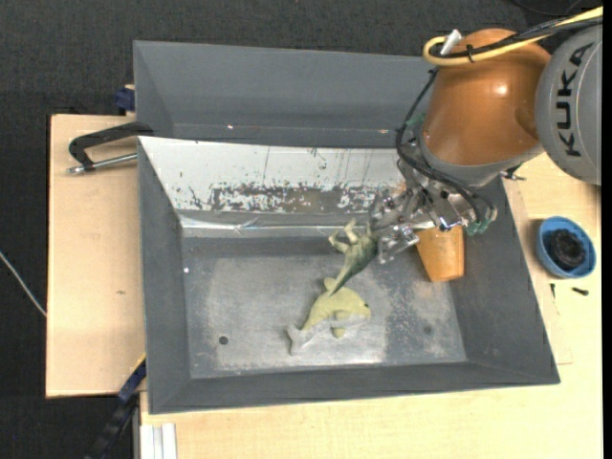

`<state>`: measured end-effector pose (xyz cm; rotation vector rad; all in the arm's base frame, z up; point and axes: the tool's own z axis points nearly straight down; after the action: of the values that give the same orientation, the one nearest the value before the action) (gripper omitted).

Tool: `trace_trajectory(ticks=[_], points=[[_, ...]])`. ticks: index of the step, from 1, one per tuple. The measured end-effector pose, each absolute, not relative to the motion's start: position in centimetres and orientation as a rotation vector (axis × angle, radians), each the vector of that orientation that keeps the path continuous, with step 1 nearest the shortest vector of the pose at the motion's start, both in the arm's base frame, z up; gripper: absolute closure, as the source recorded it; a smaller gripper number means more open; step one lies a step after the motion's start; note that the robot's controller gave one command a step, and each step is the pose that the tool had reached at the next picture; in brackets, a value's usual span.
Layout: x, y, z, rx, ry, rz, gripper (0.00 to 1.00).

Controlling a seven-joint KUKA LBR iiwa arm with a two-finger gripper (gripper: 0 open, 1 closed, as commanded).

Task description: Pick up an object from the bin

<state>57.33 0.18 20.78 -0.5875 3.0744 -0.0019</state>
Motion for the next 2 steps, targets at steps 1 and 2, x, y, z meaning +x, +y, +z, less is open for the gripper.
trace_trajectory(ticks=[1, 2], points=[[57.2, 0.2, 20.5, -0.588, 3.08, 0.001, 0.0], [57.1, 7.8, 15.9, -0.666, 3.071, 0.008, 0.0]])
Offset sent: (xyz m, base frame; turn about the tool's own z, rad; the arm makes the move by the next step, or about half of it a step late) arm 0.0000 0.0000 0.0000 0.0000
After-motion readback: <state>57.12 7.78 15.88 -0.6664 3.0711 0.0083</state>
